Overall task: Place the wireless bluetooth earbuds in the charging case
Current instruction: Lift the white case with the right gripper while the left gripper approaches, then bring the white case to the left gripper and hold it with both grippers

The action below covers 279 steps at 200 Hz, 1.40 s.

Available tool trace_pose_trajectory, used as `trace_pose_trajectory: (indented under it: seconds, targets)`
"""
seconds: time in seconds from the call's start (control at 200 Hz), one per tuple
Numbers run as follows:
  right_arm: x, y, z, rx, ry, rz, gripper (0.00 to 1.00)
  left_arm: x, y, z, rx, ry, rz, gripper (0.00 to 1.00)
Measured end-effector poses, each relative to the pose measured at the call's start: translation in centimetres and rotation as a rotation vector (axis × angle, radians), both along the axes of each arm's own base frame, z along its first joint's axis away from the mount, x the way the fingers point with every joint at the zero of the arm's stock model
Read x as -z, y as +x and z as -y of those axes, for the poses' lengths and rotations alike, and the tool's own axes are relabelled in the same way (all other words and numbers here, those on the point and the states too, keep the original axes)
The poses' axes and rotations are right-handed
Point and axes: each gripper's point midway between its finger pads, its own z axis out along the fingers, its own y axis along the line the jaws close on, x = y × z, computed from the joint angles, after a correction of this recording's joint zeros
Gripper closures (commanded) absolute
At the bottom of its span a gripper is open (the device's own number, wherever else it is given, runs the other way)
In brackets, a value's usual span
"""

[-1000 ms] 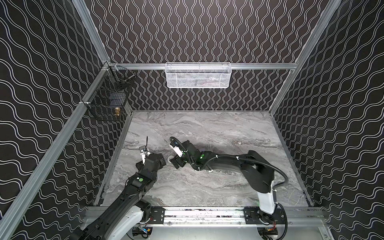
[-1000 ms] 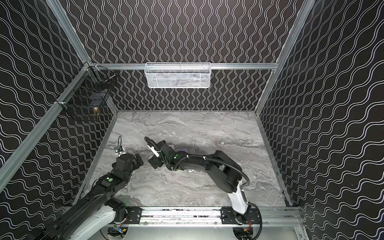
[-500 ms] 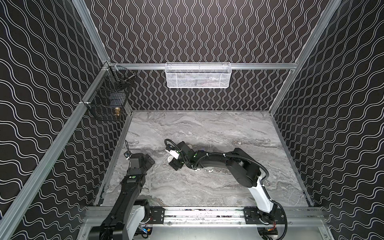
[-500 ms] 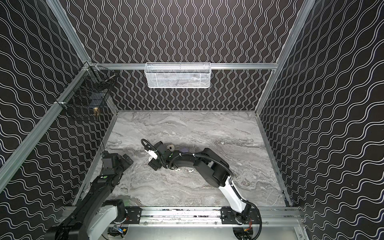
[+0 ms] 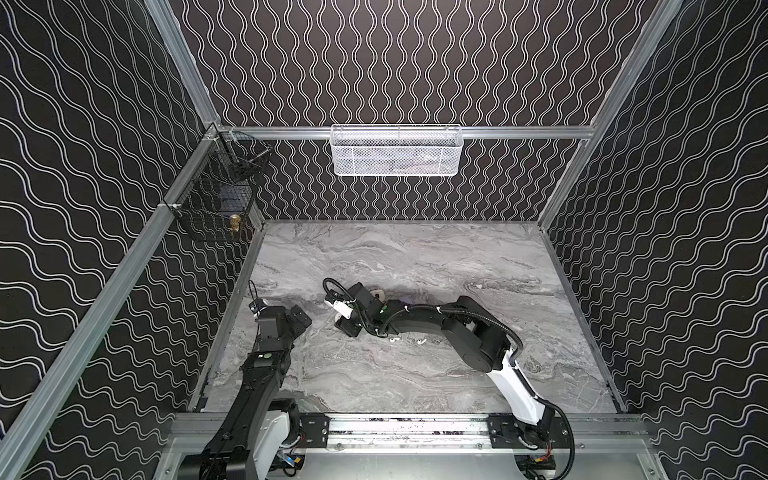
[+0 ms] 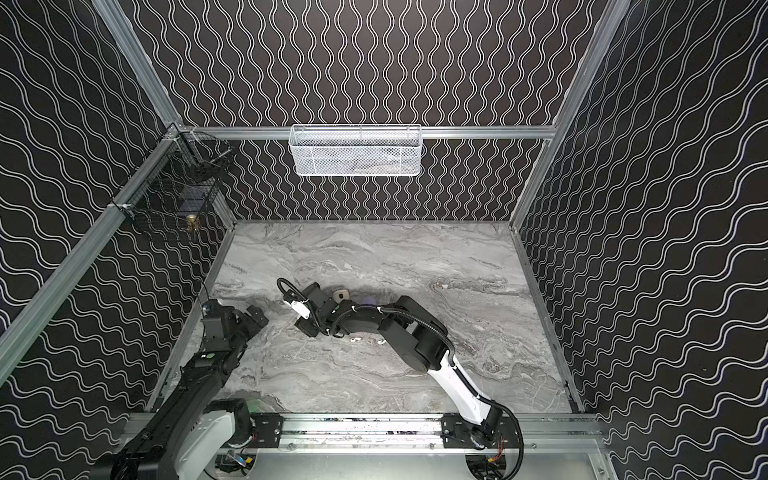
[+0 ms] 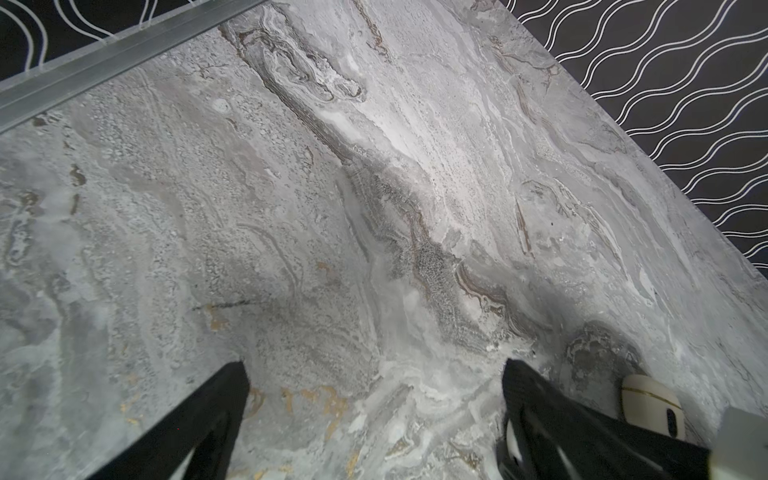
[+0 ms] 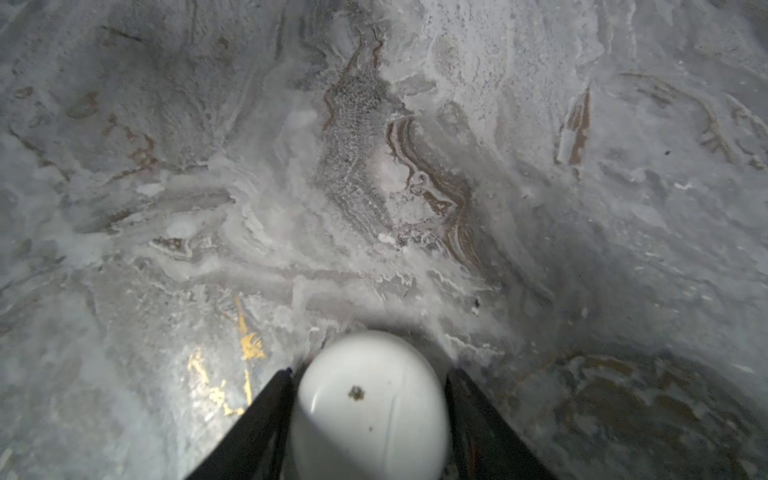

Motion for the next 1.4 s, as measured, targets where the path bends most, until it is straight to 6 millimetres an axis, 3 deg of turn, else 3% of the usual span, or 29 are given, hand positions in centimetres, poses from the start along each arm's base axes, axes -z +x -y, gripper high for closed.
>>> trace_pose_trajectory:
  seconds: [0.26, 0.4, 0.465, 0.555, 0.651, 0.751, 0.871, 0.971, 1.121, 1.231, 1.396]
  targets:
    - [-0.1, -0.1, 0.2, 0.008, 0.015, 0.006, 0.60, 0.0, 0.1, 0.3, 0.014, -0.007, 0.009, 0.02]
    - [-0.9, -0.6, 1.7, 0.018, -0.011, 0.010, 0.65, 0.6, 1.0, 1.5, 0.083, -0.042, -0.001, 0.09]
    - [-2.7, -0.8, 2.6, 0.009, -0.001, 0.033, 0.65, 0.3, 1.7, 2.2, 0.122, -0.061, 0.000, 0.11]
    - [-7.0, -0.9, 3.7, -0.005, 0.055, 0.107, 0.66, -0.7, 2.5, 3.2, 0.178, -0.088, 0.028, 0.12]
    - [-12.1, -0.3, 4.9, -0.005, 0.130, 0.220, 0.68, -3.3, 3.1, 4.5, 0.255, -0.111, 0.099, 0.14]
    - [-16.3, -0.5, 6.9, 0.002, 0.184, 0.324, 0.68, -8.0, 3.2, 5.8, 0.338, -0.117, 0.211, 0.14]
    - [-19.5, -1.8, 9.3, -0.013, 0.229, 0.425, 0.68, -15.1, 2.3, 7.4, 0.444, -0.092, 0.382, 0.16]
    - [-21.3, -2.9, 11.0, -0.026, 0.257, 0.502, 0.68, -19.2, 1.7, 8.8, 0.533, -0.094, 0.482, 0.21]
    - [-23.5, -3.1, 13.2, -0.012, 0.280, 0.606, 0.69, -21.1, 2.1, 11.2, 0.675, -0.141, 0.542, 0.28]
    - [-24.5, -2.8, 13.7, -0.013, 0.280, 0.678, 0.72, -21.7, 3.1, 12.9, 0.763, -0.192, 0.563, 0.33]
    - [-25.9, -1.6, 14.5, 0.017, 0.260, 0.806, 0.73, -23.0, 2.0, 18.5, 0.981, -0.181, 0.627, 0.34]
